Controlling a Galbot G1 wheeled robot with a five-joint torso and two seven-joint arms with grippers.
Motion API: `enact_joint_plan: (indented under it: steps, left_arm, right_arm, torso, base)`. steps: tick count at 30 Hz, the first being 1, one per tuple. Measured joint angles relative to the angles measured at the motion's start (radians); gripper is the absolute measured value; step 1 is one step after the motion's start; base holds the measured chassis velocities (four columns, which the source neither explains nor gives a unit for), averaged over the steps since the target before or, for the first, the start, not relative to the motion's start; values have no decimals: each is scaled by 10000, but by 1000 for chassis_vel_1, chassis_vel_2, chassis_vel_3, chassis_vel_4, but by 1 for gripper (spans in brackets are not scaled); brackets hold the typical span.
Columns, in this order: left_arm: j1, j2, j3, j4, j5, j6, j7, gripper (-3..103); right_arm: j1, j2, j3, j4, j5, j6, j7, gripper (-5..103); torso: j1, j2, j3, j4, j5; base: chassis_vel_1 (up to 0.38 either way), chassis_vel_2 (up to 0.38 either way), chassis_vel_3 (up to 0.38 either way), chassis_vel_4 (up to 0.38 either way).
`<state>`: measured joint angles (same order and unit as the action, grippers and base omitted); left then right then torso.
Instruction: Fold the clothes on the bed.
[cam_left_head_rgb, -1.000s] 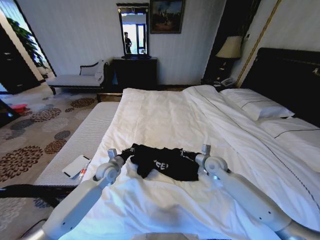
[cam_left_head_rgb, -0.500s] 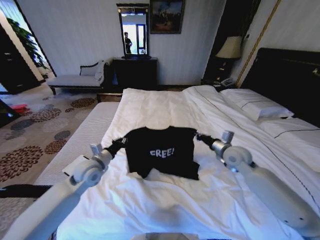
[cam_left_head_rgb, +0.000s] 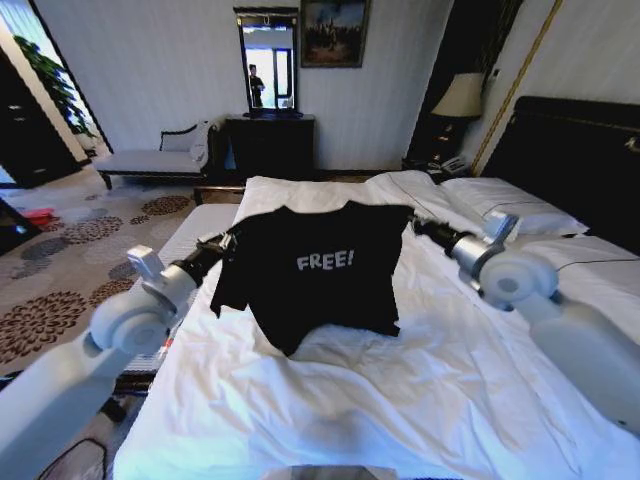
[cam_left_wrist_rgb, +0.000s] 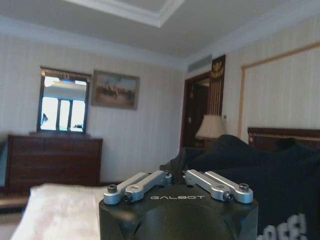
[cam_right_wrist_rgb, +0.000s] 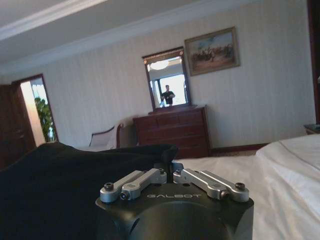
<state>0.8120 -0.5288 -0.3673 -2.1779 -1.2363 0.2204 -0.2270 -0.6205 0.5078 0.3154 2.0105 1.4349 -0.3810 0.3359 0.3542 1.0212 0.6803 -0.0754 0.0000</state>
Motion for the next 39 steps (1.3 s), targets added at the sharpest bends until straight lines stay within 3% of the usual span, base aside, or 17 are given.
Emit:
enact_joint_plan:
  steps: [3, 4, 7, 10, 12, 15, 18, 24, 27, 32, 36, 39]
  left_arm:
    - [-1698, 165, 620, 784, -711, 139, -37, 0]
    - [-1698, 165, 620, 784, -711, 139, -37, 0]
    - [-3787, 258, 1796, 1642, -1259, 251, 19, 0]
    - [-4897, 198, 2509, 2032, -1464, 291, 41, 0]
    - [-6175, -58, 3401, 2474, -1636, 341, 36, 0]
    - [-6935, -348, 3914, 2799, -1683, 388, -1, 0]
    - [-8482, -999, 4883, 3767, -1725, 455, -37, 0]
    - [-10490, -1773, 6382, 5401, -2083, 473, 179, 0]
    - [-10776, -2013, 6602, 5584, -2266, 494, 137, 0]
    - [-10255, -1926, 6354, 4825, -2322, 535, -192, 0]
    - [-9374, -1413, 5604, 3649, -2463, 557, -458, 0]
    - [-8164, -713, 4354, 2323, -2923, 627, -754, 0]
  right_arm:
    - [790, -241, -113, -496, 437, -19, 72, 1]
    - [790, -241, -113, -496, 437, -19, 72, 1]
    - [1211, -524, -129, -1024, 627, -29, -103, 1]
    - [1366, -605, -141, -1250, 639, -27, -237, 1]
    - [1699, -621, -295, -1551, 635, -12, -377, 1]
    - [2106, -544, -510, -1807, 630, 0, -445, 1]
    - [3155, -362, -1100, -2405, 647, 13, -529, 1]
    - [4490, -45, -2065, -3414, 651, 59, -651, 1]
    - [4669, 10, -2232, -3559, 648, 63, -659, 1]
    - [4234, -186, -1967, -3169, 635, 76, -668, 1]
    - [3600, -606, -1496, -2421, 715, 95, -669, 1]
    - [3205, -1138, -1090, -1539, 1153, 89, -554, 1]
  torso:
    - [1, -1, 0, -1, -1]
    - [1, -1, 0, -1, -1]
    - [1, -1, 2, -2, -1]
    - [2, -1, 1, -5, 4]
    - [1, -1, 1, -5, 5]
    - [1, -1, 1, -6, 5]
    - [2, -2, 3, 2, -2]
    - [3, -2, 2, 0, 4]
    - [4, -2, 3, -1, 3]
    - [5, -3, 3, -3, 4]
    - [3, -2, 0, -4, 0]
    - [-2, -1, -2, 2, -2]
  base:
    - [0, 0, 0, 0]
    - [0, 0, 0, 0]
    - [0, 0, 0, 0]
    - [0, 0, 0, 0]
    - [0, 0, 0, 0]
    - [0, 0, 0, 0]
    - [0, 0, 0, 0]
    - [0, 0, 0, 0]
    - [0, 0, 0, 0]
    - [0, 0, 0, 0]
    - [0, 0, 0, 0]
    - [0, 0, 0, 0]
